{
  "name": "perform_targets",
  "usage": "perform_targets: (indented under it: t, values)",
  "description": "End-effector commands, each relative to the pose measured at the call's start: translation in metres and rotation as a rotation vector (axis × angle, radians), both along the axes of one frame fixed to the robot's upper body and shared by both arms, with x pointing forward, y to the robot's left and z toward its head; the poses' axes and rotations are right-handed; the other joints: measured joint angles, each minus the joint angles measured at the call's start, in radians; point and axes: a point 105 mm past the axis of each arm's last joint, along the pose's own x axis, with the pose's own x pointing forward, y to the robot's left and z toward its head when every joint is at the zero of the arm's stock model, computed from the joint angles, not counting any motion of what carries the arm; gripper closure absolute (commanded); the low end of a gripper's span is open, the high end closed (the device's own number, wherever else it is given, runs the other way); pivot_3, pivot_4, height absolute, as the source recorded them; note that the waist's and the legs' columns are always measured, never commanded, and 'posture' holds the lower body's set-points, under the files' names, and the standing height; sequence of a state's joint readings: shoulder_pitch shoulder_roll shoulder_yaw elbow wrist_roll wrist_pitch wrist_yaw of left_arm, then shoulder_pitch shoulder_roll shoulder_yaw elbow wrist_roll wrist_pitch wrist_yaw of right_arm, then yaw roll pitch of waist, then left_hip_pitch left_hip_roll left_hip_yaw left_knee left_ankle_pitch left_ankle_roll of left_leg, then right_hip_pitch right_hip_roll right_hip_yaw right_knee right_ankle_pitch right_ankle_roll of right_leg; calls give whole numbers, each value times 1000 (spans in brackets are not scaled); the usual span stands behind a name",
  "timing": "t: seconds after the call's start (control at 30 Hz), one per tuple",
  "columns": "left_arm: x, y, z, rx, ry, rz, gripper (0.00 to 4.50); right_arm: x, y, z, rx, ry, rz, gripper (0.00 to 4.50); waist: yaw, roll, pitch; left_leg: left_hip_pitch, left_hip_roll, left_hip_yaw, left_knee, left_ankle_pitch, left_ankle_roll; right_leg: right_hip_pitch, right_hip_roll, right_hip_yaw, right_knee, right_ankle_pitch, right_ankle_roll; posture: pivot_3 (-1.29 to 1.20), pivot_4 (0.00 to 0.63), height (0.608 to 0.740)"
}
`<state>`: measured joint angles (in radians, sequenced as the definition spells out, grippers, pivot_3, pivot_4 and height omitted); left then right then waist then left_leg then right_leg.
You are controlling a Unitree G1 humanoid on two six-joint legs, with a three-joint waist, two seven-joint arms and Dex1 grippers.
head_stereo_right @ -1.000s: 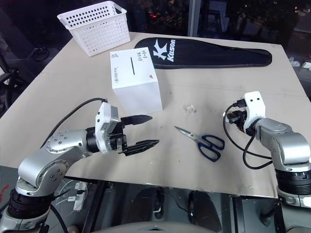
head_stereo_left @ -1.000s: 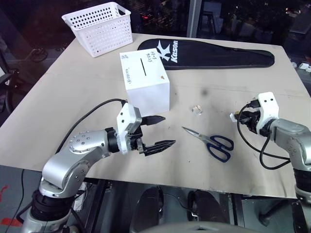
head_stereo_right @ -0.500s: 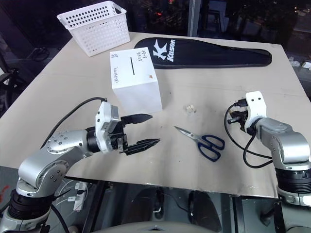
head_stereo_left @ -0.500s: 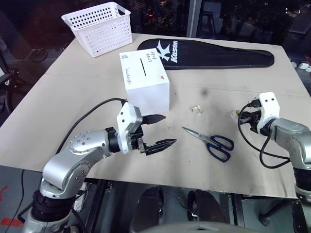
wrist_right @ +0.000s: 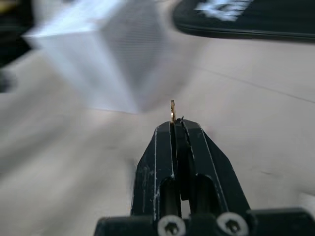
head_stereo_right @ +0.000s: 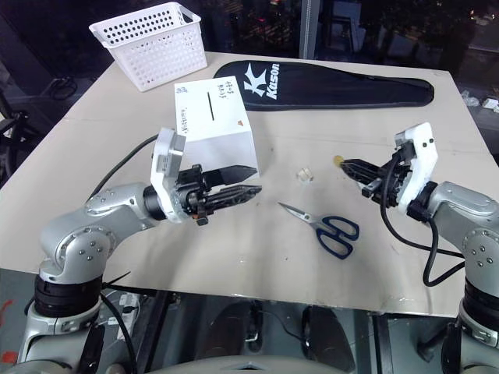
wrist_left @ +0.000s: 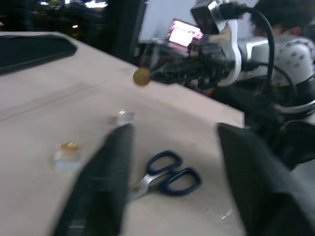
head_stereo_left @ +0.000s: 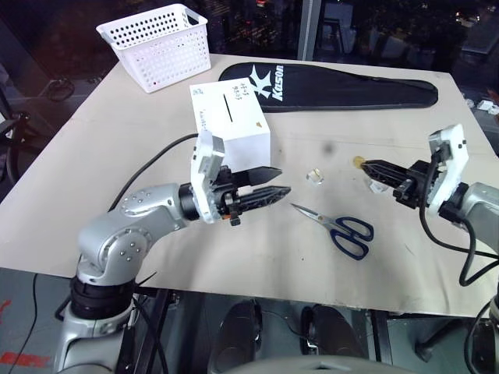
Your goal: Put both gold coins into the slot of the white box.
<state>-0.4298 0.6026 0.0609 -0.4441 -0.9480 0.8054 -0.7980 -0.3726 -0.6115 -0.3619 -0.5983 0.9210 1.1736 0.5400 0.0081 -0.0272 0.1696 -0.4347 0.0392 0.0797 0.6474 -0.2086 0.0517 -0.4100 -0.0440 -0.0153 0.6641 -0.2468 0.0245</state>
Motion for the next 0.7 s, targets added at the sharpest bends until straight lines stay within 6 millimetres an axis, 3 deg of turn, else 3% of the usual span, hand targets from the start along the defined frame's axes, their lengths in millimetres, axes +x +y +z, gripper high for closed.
perform_targets:
  t: [0.03, 0.4, 0.57, 0.7]
  values:
    - [-5, -10, 11, -23, -11, -101, 2176, -25, 29, 20, 65, -53, 192, 4500, 1, 0, 0, 0, 0, 0, 0, 0, 0, 0, 0, 0, 0, 0, 0, 0, 150, 740]
    - [-8, -21, 19, -33, 13, -219, 2176, -46, 50, 36, 85, -64, 343, 4500, 2, 0, 0, 0, 0, -1, 1, 0, 0, 1, 0, 1, 0, 0, 0, 0, 150, 740]
    - [-10, -21, 20, -33, 19, -229, 3703, -50, 56, 39, 95, -59, 368, 4500, 1, 0, 0, 0, 0, -1, 1, 0, 0, 0, 0, 1, 0, 0, 0, 0, 150, 740]
    - [-11, -22, 22, -40, 25, -242, 3703, -53, 58, 36, 96, -50, 379, 4500, 2, 0, 0, 0, 0, -1, 1, 0, 0, 1, 0, 1, 0, 0, 0, 0, 150, 740]
